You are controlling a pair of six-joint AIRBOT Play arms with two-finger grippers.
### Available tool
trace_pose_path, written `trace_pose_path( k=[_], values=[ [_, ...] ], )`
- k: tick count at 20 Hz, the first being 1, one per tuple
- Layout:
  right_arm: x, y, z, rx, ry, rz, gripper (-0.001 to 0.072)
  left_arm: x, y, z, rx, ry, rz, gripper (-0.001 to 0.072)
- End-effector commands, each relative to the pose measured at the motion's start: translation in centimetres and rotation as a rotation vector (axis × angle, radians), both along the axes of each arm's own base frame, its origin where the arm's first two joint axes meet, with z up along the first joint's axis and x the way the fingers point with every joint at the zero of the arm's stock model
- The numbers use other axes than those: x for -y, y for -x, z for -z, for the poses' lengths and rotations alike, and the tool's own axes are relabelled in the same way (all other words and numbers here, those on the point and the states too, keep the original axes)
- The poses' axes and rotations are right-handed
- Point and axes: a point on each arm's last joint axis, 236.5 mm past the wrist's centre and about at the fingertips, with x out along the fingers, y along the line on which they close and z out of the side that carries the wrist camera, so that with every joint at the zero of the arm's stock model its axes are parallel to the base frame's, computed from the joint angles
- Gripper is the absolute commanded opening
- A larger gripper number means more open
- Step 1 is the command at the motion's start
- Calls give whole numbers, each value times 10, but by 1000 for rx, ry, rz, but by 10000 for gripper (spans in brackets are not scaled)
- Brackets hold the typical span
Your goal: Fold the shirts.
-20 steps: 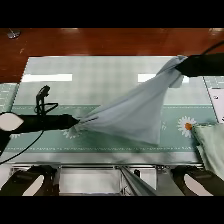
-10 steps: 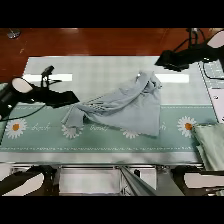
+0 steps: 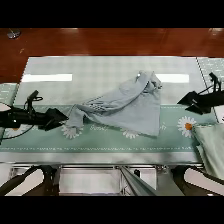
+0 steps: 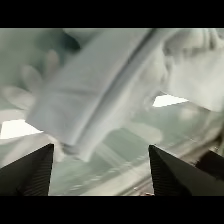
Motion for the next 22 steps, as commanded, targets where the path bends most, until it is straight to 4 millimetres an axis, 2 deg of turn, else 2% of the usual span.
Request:
trace_pose_path(
  k=[1, 3, 4, 5, 6, 8, 11, 14, 16, 18, 20, 21, 22],
  values=[
    [-26, 41, 32, -9, -81, 33, 614, 26, 2, 10, 50, 71, -30, 700],
    [-34, 55, 42, -48, -102, 29, 614, 30, -11, 20, 98, -1, -32, 698],
    [-37, 60, 44, -61, -111, 28, 614, 33, -17, 22, 121, -22, -38, 632],
    [-39, 63, 46, -71, -118, 26, 614, 38, -21, 22, 135, -28, -33, 389],
    [-41, 66, 46, -80, -127, 23, 614, 43, -21, 19, 149, -30, -10, 31],
    [-44, 68, 46, -93, -133, 20, 614, 49, -27, 12, 175, -30, 16, 21],
    [-65, 69, 48, -106, -119, -53, 614, 49, -39, 1, 213, -33, 20, 21],
    [-94, 62, 49, -98, -108, -96, 614, 48, -43, -3, 227, -35, 19, 21],
    [-108, 61, 58, -125, -91, -131, 614, 48, -43, -3, 226, -35, 20, 21],
    [-132, 62, 62, -164, -134, -177, 614, 48, -43, -3, 226, -35, 20, 21],
    [-154, 52, 61, -160, -148, -231, 603, 48, -43, -3, 223, -33, 17, 21],
    [-164, 44, 58, -146, -151, -258, 564, 50, -44, -6, 221, -17, 5, 21],
    [-172, 33, 51, -121, -153, -286, 400, 54, -47, -12, 224, 12, -6, 21]
  ],
)
